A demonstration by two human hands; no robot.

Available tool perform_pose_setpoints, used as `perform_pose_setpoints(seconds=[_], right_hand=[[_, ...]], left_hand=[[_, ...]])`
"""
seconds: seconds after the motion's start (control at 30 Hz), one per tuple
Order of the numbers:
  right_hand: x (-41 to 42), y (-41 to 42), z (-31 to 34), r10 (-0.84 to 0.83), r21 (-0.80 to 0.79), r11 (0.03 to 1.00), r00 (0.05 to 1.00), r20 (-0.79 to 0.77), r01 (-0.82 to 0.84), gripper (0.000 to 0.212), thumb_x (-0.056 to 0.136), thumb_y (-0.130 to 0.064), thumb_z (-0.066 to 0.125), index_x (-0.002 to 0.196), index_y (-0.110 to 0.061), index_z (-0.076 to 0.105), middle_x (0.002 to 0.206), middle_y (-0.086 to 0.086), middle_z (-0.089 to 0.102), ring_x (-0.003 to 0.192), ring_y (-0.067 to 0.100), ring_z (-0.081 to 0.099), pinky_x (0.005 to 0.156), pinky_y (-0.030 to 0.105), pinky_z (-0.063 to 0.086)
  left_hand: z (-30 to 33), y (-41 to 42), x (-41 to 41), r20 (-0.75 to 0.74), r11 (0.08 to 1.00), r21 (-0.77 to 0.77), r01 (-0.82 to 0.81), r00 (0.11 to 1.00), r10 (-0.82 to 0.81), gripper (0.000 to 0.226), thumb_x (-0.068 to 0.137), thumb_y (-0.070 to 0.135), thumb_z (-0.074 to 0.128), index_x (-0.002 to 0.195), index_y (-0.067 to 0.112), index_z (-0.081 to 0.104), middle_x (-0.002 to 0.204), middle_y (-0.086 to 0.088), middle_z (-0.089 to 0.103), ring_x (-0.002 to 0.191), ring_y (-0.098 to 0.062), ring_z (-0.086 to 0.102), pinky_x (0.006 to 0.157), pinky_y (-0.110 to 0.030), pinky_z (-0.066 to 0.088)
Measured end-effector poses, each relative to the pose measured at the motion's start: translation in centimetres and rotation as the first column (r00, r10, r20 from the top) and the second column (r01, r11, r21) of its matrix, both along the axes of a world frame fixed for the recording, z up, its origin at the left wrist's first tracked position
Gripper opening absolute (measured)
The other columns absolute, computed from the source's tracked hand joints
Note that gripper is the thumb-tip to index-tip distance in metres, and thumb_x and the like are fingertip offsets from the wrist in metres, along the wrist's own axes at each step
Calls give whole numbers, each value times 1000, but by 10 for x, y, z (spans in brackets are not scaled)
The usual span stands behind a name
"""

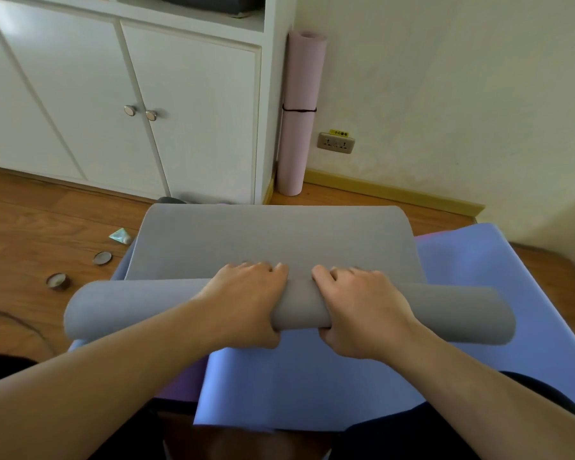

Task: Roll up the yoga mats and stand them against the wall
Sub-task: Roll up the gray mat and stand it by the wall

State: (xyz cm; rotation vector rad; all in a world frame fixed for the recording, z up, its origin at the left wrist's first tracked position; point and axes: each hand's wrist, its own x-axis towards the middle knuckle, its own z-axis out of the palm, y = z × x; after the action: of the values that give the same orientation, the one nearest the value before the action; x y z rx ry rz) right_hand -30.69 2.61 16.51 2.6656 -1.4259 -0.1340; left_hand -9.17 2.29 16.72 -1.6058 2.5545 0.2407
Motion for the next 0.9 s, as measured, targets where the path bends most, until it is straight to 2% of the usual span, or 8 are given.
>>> perform_pose_setpoints(seconds=[0.1,0.2,0.27,0.33,0.57,0.7,0.8,0.9], right_hand=[[0,1,1,-16,18,1000,1000,18,16,51,79,-47,68,116,-24,42,93,-2,62,79,26,64,59,34,38],[1,1,0,-34,13,999,998,56,33,68,78,-54,73,130,-26,40,109,-2,62,94,26,65,71,39,50],[1,2,-1,-32,-45,998,998,52,35,86,71,-59,80,139,-23,42,118,0,62,102,26,63,84,41,54],[2,2,-3,-51,-78,995,998,39,54,97,63,-62,86,140,-21,45,118,1,62,101,26,63,85,43,55],[3,2,-3,-14,-12,1000,1000,-20,14,54,74,-44,74,116,-21,48,89,0,63,74,26,64,56,35,45],[3,3,-2,-49,57,997,999,19,48,50,78,-48,67,114,-24,42,91,-3,61,78,27,64,61,37,50],[3,4,-2,-54,18,998,995,79,53,66,74,-53,75,125,-26,44,104,-4,61,89,25,66,71,40,55],[4,5,-5,-29,-73,997,998,52,32,96,61,-58,88,139,-19,47,119,3,63,99,28,65,85,44,56]], left_hand=[[-6,3,-4,8,996,-86,-12,1000,12,62,74,51,79,115,24,41,114,2,49,101,-23,58,72,-35,41],[-4,-2,-4,-49,991,-126,-36,998,30,54,77,44,75,107,24,34,110,3,58,98,-24,63,68,-33,39],[0,-8,1,-93,994,-86,-68,994,60,56,74,46,77,108,23,39,104,5,61,93,-23,65,67,-34,44],[5,-12,8,-144,995,-21,-97,985,93,58,68,51,78,108,25,45,97,7,61,85,-21,65,70,-37,54],[-1,-2,1,-20,999,32,-18,1000,19,59,68,56,76,111,26,48,105,6,56,92,-21,61,75,-35,52],[-8,3,-4,12,992,-123,0,1000,2,64,72,51,78,118,24,43,114,2,50,102,-22,57,74,-35,40],[-5,-1,-5,-15,983,-184,-4,1000,1,54,77,45,74,112,23,39,108,4,59,98,-23,65,71,-34,38],[4,-8,6,-95,992,-108,-70,994,60,58,69,53,76,109,25,45,99,7,62,88,-21,66,68,-34,49]])
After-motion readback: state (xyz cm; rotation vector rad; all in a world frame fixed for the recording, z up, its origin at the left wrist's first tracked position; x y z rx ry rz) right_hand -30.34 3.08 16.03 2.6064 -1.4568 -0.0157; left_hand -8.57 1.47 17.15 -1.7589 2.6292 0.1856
